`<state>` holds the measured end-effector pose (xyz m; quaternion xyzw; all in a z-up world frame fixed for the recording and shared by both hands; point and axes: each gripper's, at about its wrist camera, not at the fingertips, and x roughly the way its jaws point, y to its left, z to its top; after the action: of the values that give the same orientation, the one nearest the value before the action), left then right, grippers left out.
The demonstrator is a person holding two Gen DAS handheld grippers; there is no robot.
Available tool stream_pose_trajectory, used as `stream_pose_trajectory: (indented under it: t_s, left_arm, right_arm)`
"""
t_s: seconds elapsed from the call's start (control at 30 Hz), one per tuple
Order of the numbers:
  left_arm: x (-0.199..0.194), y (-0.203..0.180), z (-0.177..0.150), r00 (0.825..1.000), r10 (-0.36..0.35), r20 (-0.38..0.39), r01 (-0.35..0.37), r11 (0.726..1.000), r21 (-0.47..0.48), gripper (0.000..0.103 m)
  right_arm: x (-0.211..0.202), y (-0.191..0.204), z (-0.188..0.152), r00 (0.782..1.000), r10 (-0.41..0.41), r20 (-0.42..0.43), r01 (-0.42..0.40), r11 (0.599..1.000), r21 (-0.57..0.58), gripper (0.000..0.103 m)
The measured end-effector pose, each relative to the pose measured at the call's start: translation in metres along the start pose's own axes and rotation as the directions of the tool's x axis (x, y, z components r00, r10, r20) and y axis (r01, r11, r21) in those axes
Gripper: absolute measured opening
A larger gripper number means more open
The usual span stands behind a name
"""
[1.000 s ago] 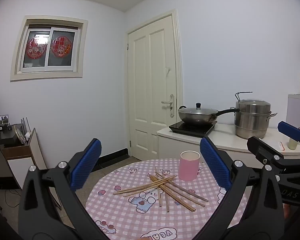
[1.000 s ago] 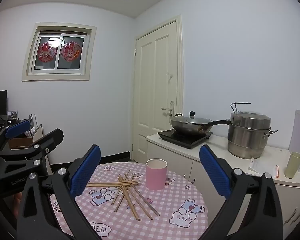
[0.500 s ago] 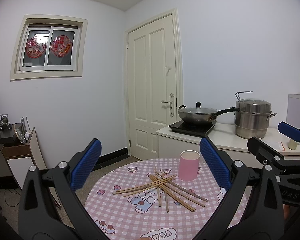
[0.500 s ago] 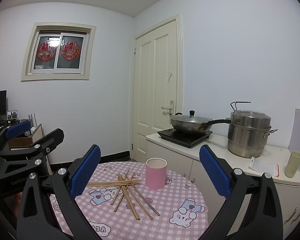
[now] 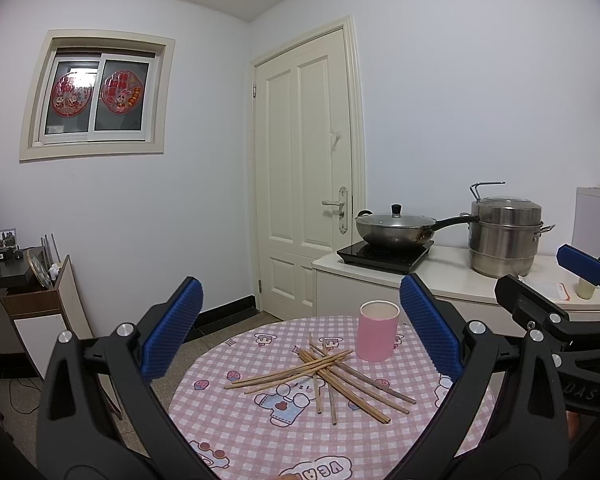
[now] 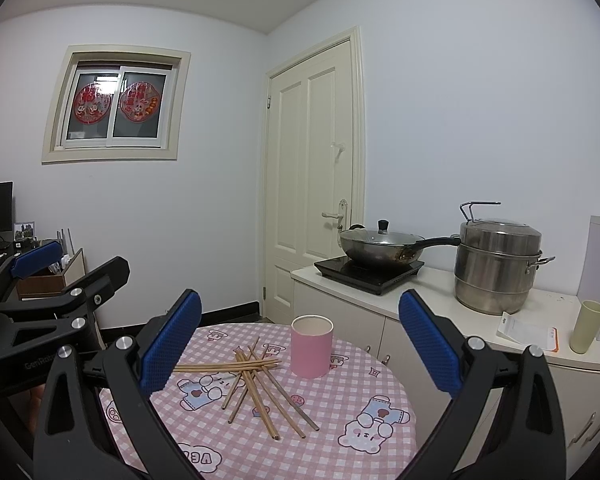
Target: Organize utensils
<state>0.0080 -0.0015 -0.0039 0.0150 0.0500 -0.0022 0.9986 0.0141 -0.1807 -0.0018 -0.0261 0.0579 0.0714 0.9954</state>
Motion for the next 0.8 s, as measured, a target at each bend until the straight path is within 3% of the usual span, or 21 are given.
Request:
stream_pose_trajectory:
  t_s: [0.8]
  left_arm:
    - [0.0040, 0.0001, -0.0034, 1.000, 0.001, -0.002, -0.001, 1.000, 0.002, 0.097]
  right_arm:
    - [-0.0002, -0.0004, -0.0010, 1.000, 0.001, -0.001, -0.001, 1.000, 0.002, 0.095]
